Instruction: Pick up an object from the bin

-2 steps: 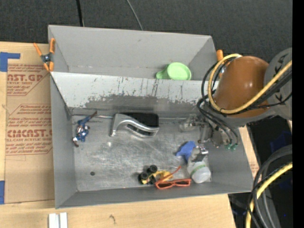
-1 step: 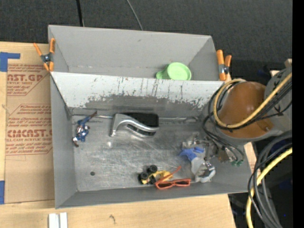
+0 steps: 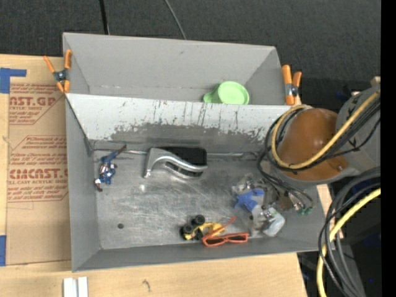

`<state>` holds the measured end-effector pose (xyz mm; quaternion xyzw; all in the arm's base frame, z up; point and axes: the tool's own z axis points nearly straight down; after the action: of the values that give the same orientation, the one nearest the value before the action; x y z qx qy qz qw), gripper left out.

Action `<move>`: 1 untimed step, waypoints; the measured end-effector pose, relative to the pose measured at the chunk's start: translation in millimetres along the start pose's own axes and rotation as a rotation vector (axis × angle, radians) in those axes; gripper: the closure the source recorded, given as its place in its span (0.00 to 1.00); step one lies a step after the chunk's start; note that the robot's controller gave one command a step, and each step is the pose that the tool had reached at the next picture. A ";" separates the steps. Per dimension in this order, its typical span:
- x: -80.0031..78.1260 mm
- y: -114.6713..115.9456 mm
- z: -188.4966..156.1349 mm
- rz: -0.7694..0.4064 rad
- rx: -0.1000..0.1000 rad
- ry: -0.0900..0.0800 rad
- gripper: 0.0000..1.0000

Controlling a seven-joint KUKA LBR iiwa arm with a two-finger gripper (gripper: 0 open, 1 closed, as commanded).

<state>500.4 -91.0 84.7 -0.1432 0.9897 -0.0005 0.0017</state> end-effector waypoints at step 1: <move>-0.3 41.6 6.1 -0.509 -0.005 0.004 1.00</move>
Offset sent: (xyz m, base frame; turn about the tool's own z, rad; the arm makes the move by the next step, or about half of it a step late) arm 0.0000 0.0000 0.0000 0.0000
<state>488.9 -51.0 78.6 -0.3880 0.9217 0.0010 -0.0009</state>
